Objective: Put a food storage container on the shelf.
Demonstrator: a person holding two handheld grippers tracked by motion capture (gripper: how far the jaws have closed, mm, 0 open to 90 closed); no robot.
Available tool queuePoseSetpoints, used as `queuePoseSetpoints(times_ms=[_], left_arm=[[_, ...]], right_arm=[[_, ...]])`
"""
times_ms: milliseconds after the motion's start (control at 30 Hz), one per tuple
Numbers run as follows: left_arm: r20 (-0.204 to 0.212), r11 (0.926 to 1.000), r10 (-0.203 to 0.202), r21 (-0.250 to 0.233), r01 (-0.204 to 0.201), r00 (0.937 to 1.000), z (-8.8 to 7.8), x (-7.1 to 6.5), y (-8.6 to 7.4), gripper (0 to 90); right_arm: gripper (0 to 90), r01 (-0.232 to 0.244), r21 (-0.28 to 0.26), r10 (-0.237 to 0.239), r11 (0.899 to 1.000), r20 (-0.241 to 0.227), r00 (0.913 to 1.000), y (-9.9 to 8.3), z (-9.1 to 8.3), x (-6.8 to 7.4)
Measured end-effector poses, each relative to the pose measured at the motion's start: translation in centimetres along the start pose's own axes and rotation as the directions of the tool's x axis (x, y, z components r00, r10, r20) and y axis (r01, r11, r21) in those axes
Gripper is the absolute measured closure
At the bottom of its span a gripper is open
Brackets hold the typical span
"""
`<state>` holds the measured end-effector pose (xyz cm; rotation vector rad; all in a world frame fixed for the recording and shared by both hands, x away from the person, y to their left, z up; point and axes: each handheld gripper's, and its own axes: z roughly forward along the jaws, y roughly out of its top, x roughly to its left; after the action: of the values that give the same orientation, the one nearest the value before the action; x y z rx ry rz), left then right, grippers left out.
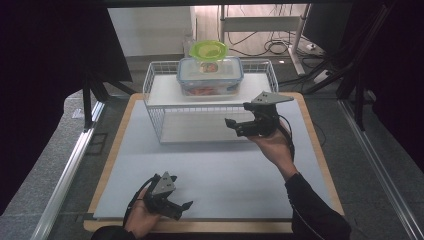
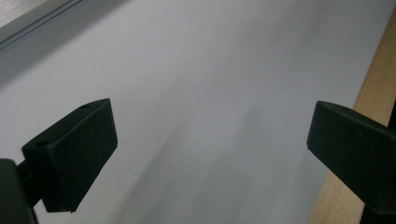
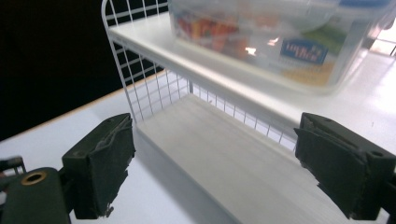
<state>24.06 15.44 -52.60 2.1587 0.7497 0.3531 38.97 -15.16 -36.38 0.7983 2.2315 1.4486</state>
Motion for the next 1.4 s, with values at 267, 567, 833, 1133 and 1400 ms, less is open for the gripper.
queuePoseSetpoints(times_ms=[267, 567, 833, 1133, 1400], left_arm=[[0.006, 1.0, 0.001, 0.001, -0.001, 1.0, 0.0, -0.1, 0.0, 1.7], [0.006, 1.0, 0.001, -0.001, -0.001, 1.0, 0.0, -0.1, 0.0, 1.7], [0.004, 1.0, -0.003, -0.005, 0.003, 1.0, -0.1, 0.0, -0.1, 1.7], [0.002, 1.0, -0.002, -0.003, 0.002, 1.0, -0.1, 0.1, -0.1, 1.7], [0.004, 1.0, -0.006, 0.0, 0.006, 1.0, 0.0, 0.1, -0.1, 1.7]], right_arm=[[8.5, -0.01, 0.021, 0.011, 1.0, -0.033, 0.9994, -2.8, -0.4, 0.3], [3.4, 0.017, 0.033, -0.015, 0.999, -0.055, 0.9984, -4.8, -1.4, 1.1], [0.0, 0.054, 0.064, -0.051, 0.996, -0.046, 0.9976, -6.2, -1.7, 2.1], [0.0, 0.051, 0.119, -0.047, 0.992, -0.033, 0.9984, -8.6, -2.0, 2.3], [0.6, 0.037, 0.145, -0.034, 0.989, -0.02, 0.9992, -10.3, -3.0, 2.1]])
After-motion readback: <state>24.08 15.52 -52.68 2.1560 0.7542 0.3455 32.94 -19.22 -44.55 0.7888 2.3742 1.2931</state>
